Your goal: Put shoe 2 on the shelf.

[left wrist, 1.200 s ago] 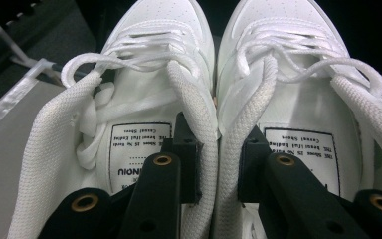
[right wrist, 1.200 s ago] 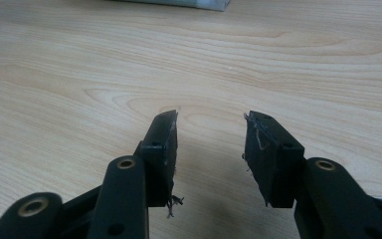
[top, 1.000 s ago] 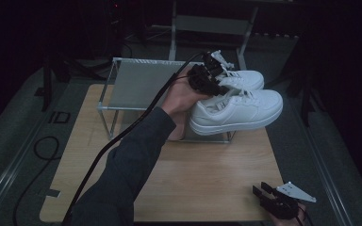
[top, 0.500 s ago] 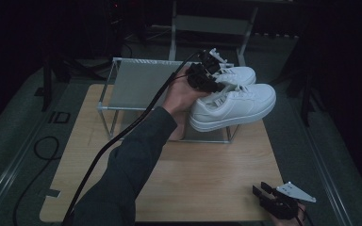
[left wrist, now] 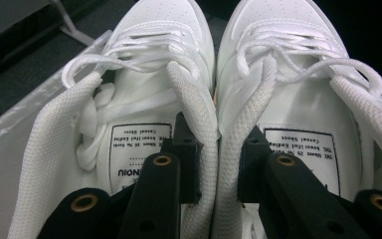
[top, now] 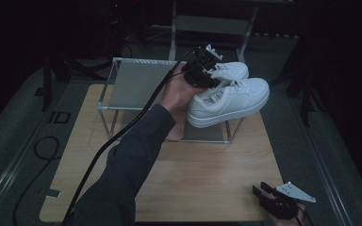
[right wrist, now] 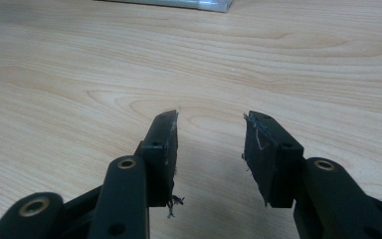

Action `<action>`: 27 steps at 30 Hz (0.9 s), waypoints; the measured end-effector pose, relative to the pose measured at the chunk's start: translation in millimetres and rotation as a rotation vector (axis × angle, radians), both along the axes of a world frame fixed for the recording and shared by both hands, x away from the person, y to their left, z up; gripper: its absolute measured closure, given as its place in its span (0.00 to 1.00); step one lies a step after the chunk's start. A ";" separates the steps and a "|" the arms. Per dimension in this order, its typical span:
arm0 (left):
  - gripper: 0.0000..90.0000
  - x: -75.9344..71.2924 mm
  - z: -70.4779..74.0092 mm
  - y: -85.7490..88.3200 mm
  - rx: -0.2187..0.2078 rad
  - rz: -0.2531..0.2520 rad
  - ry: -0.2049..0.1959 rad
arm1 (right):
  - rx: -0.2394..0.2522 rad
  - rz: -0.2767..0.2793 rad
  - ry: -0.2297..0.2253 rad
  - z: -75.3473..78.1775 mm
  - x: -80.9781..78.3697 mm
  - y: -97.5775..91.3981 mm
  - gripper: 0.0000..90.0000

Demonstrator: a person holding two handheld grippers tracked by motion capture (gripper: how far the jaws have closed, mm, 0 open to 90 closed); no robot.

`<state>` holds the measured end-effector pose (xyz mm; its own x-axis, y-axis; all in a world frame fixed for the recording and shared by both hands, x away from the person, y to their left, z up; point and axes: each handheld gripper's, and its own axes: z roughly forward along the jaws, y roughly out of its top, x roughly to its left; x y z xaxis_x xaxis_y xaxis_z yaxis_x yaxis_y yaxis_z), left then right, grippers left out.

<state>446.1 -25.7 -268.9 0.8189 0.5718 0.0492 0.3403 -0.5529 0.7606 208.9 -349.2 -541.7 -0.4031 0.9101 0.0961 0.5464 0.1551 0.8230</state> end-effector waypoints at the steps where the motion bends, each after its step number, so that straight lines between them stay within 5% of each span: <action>1: 0.85 2.6 1.0 3.6 -0.007 0.019 0.006 | -0.001 0.000 0.000 -0.1 -0.1 0.0 0.62; 10: 0.85 9.5 -1.2 12.4 -0.009 0.108 0.017 | -0.002 -0.003 -0.005 0.4 -0.4 0.1 0.63; 27: 0.85 19.4 -6.1 24.0 0.007 0.182 0.032 | -0.008 -0.006 -0.008 0.8 -0.1 2.4 0.63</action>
